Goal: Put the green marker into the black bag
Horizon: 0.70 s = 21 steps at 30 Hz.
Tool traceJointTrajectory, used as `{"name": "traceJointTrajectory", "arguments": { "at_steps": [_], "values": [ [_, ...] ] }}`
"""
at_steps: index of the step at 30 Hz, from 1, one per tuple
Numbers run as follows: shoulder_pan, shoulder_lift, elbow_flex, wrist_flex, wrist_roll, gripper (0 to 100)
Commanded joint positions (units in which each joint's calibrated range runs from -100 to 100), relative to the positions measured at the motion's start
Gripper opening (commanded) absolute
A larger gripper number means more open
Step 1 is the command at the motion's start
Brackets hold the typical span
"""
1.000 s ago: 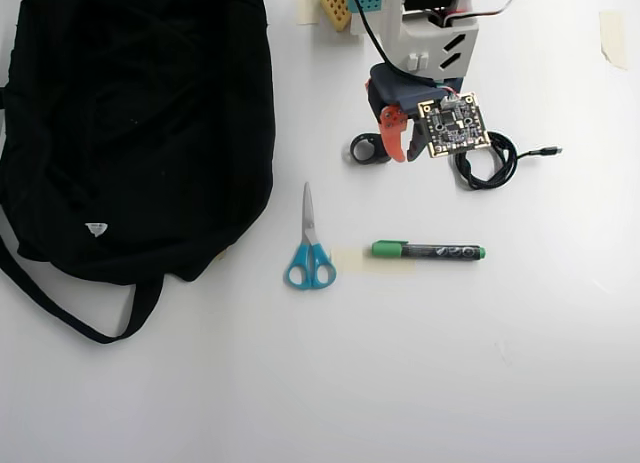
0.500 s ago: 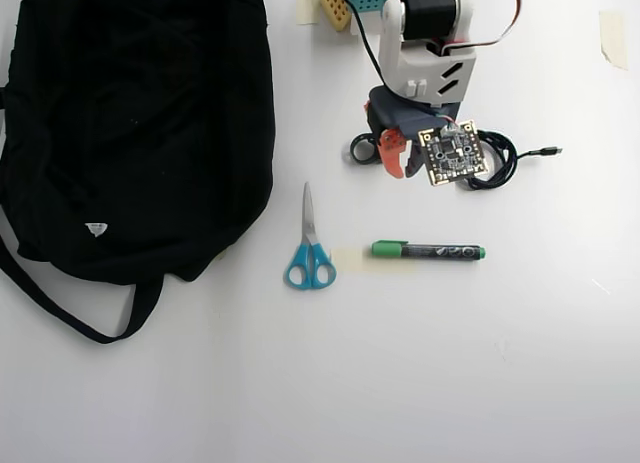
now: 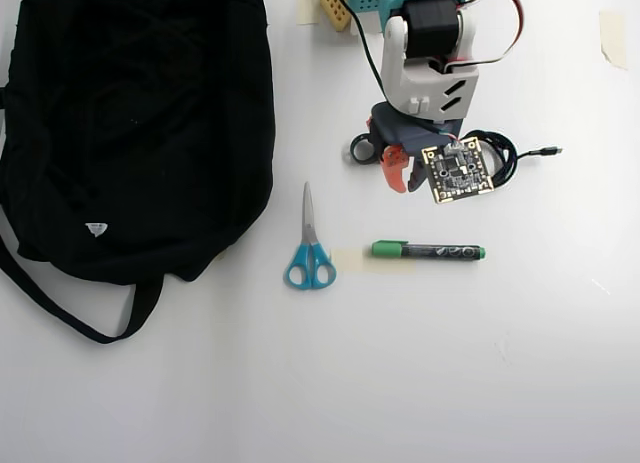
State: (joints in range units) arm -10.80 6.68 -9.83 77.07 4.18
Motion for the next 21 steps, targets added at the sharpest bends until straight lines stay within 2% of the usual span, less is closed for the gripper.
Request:
{"name": "traceJointTrajectory", "arguments": {
  "at_steps": [1, 8, 21],
  "values": [
    [-0.3, 0.1, -2.8, -3.1, 0.3, 2],
    [0.3, 1.2, -2.7, -6.9, 0.3, 2],
    [0.1, 1.3, -1.9, -7.3, 0.4, 2]
  ]
}}
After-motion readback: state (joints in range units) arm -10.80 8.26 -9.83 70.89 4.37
